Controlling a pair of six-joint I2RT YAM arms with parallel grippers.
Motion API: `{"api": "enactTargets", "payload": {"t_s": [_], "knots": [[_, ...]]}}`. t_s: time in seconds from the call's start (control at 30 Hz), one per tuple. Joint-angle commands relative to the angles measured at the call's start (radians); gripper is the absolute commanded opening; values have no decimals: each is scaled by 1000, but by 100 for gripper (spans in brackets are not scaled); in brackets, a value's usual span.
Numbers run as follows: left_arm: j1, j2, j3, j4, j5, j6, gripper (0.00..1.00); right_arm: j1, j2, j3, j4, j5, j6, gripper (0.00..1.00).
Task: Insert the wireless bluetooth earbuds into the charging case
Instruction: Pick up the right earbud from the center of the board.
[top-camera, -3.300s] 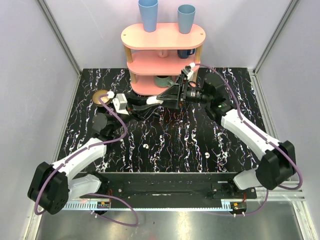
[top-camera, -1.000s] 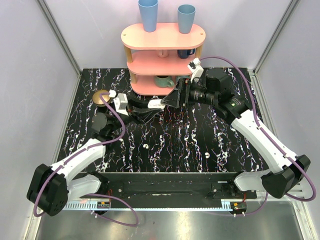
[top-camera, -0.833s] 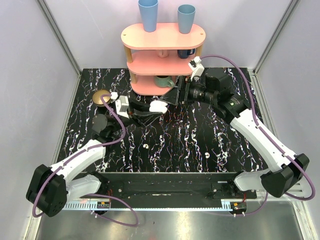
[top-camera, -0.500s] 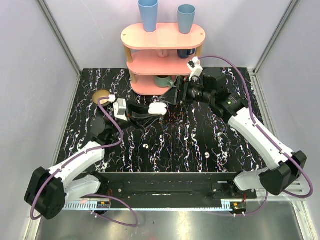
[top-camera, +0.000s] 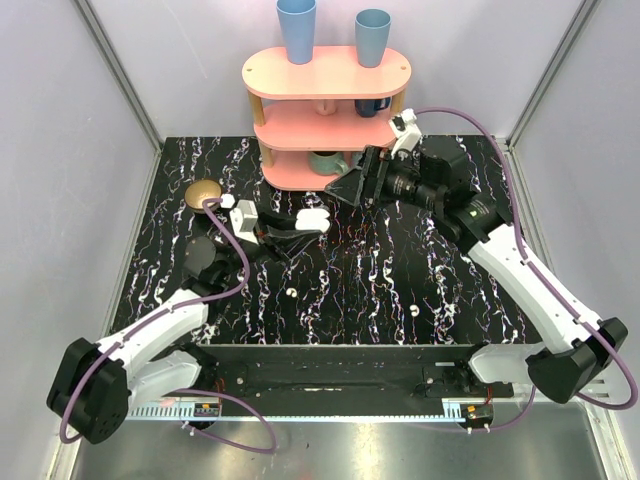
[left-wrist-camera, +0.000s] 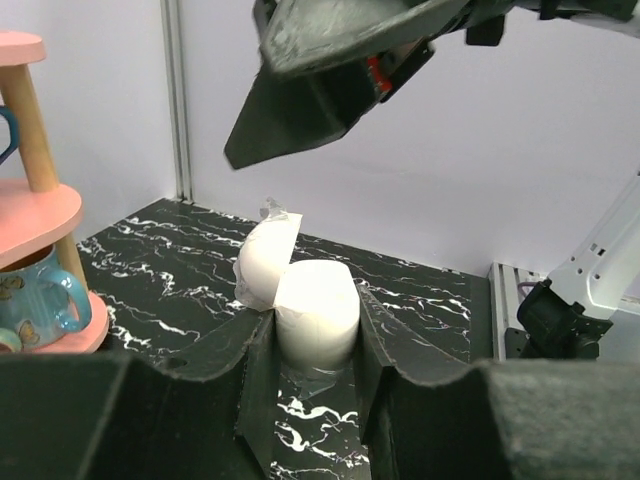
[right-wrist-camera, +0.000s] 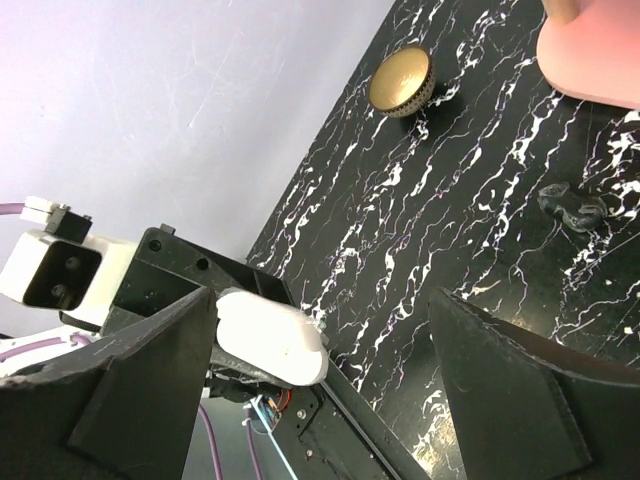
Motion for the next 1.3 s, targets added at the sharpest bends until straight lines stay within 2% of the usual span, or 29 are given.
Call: {"api": "enactTargets", "payload": {"t_s": [0.0,0.13,0.2,0.33,0.47,0.57,0.73,0.9,0.97,1.07,1.27], "knots": [[-1,-40,-3,-44,-83,46,0,3,-54,-27,31,101,-5,94],[-1,-83,-20,-121,-150,95,0,-13,-69,-58,-70,239,17,94],[1,-115,-27,-150,-175,112,0,-43,-80,-90,-116,251,26,91],[2,-170,-44,-204,-212,147,0,-141,-93,-148,-246,268,49,83],[1,-187,-44,-218,-216,152,0,-243,-113,-265,-415,342,9,67],[2,-181,-43,-210,-213,150,0,-254,-138,-363,-525,404,15,63],[2,-144,-20,-202,-189,143,0,-254,-256,-568,-567,391,125,55],[2,-108,-12,-173,-169,127,0,-254,-446,-693,-567,325,241,49],[2,-98,-9,-168,-161,126,0,-254,-475,-742,-567,320,259,46],[2,-80,-6,-153,-150,118,0,-254,-471,-794,-544,320,287,44],[2,-71,2,-149,-138,104,0,-254,-368,-796,-512,368,297,37]]}}
